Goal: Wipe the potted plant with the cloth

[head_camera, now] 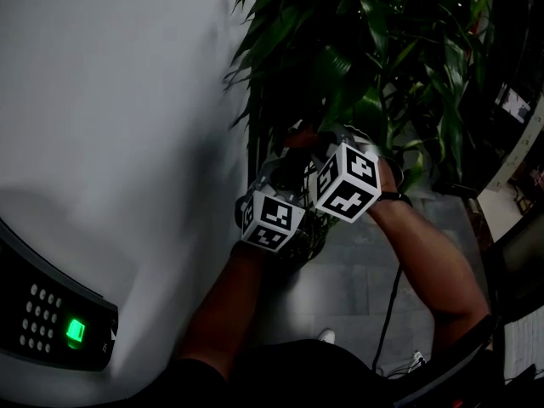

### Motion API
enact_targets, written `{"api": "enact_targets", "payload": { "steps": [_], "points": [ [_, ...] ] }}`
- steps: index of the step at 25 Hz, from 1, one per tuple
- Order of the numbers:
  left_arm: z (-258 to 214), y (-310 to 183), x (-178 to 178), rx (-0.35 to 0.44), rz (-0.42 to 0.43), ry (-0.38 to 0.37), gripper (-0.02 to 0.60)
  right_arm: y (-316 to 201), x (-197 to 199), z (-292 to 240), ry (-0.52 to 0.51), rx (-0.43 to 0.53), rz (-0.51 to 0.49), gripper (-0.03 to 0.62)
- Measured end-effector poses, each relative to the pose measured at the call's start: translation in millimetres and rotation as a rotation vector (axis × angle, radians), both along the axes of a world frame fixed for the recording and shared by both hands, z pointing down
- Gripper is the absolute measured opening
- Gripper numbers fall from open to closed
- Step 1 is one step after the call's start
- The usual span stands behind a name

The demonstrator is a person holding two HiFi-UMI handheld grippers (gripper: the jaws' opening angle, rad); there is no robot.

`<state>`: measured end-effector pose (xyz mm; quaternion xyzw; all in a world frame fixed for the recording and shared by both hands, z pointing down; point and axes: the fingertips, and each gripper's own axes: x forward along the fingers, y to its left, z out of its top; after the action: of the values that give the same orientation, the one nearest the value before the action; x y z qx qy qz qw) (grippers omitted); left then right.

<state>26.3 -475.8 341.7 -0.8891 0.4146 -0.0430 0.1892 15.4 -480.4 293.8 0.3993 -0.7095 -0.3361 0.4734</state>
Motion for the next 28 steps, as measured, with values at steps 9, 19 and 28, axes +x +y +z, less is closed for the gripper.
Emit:
{"api": "enact_targets", "payload": {
  "steps": [9, 19, 28],
  "points": [
    [7, 6, 7, 0.002, 0.015, 0.001, 0.018, 35, -11, 35, -0.022, -0.164, -0.078, 0.063],
    [4, 14, 16, 0.013, 0.027, 0.008, 0.018, 77, -21, 45, -0.023, -0.261, -0.153, 0.063],
    [0, 18, 17, 0.023, 0.030, 0.014, 0.017, 82, -13, 24, -0.079, -0.222, -0.132, 0.063]
  ]
}}
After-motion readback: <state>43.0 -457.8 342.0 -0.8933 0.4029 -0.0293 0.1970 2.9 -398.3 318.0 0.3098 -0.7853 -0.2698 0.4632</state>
